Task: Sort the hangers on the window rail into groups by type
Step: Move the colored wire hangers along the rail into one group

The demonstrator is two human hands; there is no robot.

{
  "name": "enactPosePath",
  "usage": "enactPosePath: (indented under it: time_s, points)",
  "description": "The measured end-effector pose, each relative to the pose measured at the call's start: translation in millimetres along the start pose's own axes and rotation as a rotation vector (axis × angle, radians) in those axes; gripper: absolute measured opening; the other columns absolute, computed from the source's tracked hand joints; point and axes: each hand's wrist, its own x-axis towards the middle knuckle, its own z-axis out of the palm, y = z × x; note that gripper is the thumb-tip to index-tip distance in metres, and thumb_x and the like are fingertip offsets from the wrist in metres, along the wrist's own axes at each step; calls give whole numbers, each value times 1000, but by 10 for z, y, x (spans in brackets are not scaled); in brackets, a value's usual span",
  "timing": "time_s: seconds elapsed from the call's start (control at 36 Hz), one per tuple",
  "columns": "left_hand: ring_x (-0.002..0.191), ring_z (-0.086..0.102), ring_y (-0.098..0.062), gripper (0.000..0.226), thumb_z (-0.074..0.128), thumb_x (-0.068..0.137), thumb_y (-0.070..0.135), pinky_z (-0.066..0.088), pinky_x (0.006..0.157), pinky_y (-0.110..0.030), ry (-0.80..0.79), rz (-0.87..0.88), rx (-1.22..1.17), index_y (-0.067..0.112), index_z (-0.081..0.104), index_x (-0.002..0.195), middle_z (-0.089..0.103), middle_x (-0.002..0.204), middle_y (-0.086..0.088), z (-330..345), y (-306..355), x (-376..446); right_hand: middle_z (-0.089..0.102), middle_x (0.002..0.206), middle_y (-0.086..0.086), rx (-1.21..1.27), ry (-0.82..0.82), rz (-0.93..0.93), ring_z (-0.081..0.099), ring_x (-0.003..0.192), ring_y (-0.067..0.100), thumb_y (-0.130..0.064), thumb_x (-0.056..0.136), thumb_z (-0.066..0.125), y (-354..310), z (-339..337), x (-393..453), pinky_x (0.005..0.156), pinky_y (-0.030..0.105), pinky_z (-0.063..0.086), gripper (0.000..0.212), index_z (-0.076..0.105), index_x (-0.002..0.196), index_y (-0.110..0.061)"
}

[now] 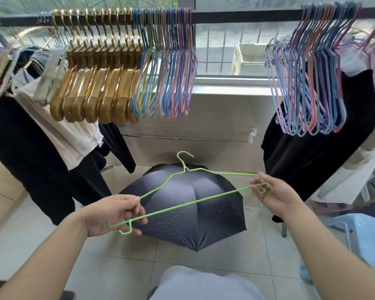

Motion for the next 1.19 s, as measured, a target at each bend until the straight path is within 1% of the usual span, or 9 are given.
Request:
enactPosePath:
  time_s: [0.11, 0.31, 0.42, 0.53, 0.67, 0.78, 0.97, 1.11, 1.19]
  points:
    - [110, 71, -43, 32, 47, 109, 22, 60, 76, -51, 70, 37, -29, 2, 56, 85, 67, 105, -17, 219, 69, 48, 49, 130, 16, -432, 181, 123, 56, 123, 41, -16, 104, 57, 319, -11, 18, 95, 55, 54, 23, 49, 123, -7]
    - [84, 65, -21, 11, 52, 104, 12, 60, 72, -40, 226, 72, 254, 11, 59, 96, 57, 97, -9, 1026, 17, 389, 69, 118, 14, -647, -178, 209, 69, 96, 28, -33, 102, 59, 862, 618, -403, 97, 46, 57, 29, 66, 121, -12]
    - [89, 67, -23, 9, 49, 96, 21, 58, 81, -43, 222, 171, 414, 25, 57, 95, 63, 92, 0, 1456, -36, 553, 69, 103, 10, -565, -371, 224, 65, 85, 27, -39, 107, 50, 1084, 1020, -646, 72, 34, 58, 36, 64, 121, -9]
    - [119, 60, -22, 32, 53, 101, 31, 49, 93, -30, 126, 214, 731, 20, 40, 128, 55, 124, -6, 1627, -109, 539, 69, 92, 11, -708, -266, 66, 66, 79, 20, -25, 104, 52, 1112, 1080, -655, 63, 28, 49, 21, 66, 102, -10]
    - [127, 52, -8, 64, 62, 94, 45, 44, 109, -34, 17, 275, 799, 31, 30, 147, 43, 143, 8, 1601, -6, 412, 71, 106, 8, -702, -146, -49, 69, 101, 22, -17, 103, 51, 1029, 1051, -601, 86, 36, 55, 18, 68, 108, -17]
    - [131, 38, 8, 56, 63, 100, 38, 26, 103, -1, -38, 380, 848, 35, 37, 150, 32, 153, 14, 1581, 118, 352, 66, 98, 9, -566, -45, -106, 65, 90, 26, -12, 103, 48, 953, 1046, -590, 78, 40, 56, 18, 66, 99, -13]
    - [126, 53, -3, 50, 55, 104, 40, 36, 104, -17, 68, 405, 962, 35, 43, 152, 43, 151, 15, 1360, 474, 235, 59, 96, 14, -599, 152, -314, 65, 73, 27, -14, 106, 43, 370, 913, -635, 74, 53, 60, 18, 58, 96, -11]
    - [109, 65, -9, 36, 57, 104, 31, 50, 96, -25, 232, 490, 854, 36, 57, 140, 61, 133, 17, 1230, 943, 109, 62, 107, 12, -779, 230, -665, 69, 88, 25, -20, 107, 41, -351, 930, -793, 55, 31, 59, 24, 61, 100, -10]
    - [106, 65, -2, 31, 58, 104, 28, 49, 90, -14, 312, 549, 834, 34, 62, 134, 66, 121, 20, 1201, 1217, 11, 62, 96, 7, -820, 230, -811, 70, 86, 23, -23, 108, 41, -733, 1028, -881, 59, 32, 59, 23, 60, 97, -17]
